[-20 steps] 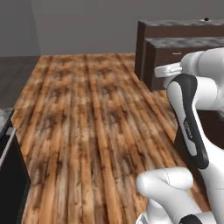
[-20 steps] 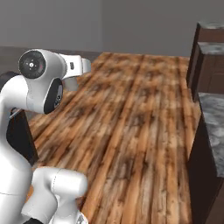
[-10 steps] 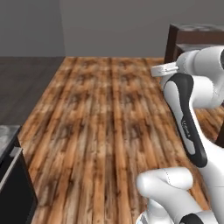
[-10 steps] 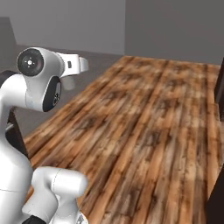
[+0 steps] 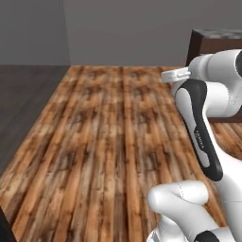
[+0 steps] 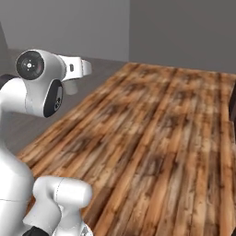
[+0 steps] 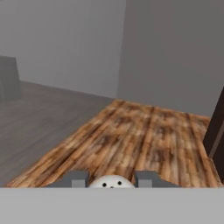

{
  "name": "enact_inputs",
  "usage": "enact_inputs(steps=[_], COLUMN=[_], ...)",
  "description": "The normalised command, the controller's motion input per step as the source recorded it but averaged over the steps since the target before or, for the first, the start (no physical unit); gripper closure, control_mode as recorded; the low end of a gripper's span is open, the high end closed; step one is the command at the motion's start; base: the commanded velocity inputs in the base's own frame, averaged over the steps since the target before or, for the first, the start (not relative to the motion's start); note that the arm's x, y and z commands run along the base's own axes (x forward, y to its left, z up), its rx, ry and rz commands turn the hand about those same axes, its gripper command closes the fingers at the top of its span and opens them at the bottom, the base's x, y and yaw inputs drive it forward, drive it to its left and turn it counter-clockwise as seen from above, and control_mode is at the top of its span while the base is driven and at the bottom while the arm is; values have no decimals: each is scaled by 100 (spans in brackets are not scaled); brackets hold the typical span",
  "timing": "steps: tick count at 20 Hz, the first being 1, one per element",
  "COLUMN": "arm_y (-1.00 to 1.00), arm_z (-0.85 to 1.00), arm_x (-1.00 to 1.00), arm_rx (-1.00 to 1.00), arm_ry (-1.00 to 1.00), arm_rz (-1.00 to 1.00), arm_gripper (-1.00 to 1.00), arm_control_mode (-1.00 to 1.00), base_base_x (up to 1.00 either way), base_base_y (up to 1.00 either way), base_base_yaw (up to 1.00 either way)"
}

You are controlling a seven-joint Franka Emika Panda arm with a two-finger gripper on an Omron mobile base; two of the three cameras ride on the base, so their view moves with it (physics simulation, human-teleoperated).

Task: Retrieve the shaker from the cabinet and place it next the steak on a plate on the dining table.

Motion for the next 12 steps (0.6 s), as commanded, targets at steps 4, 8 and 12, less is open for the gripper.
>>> enact_inputs(steps=[4, 8, 12], arm_y=[0, 0, 0], arm_z=[0, 0, 0], arm_x=[0, 0, 0], arm_rx=[0, 0, 0], arm_ry=[0, 0, 0], arm_rz=[0, 0, 0], arm_gripper=[100, 100, 100], arm_control_mode=[100, 100, 100], base_base_x=[100, 100, 100], base_base_y=[-23, -29, -25], base_base_yaw=[-14, -21, -22])
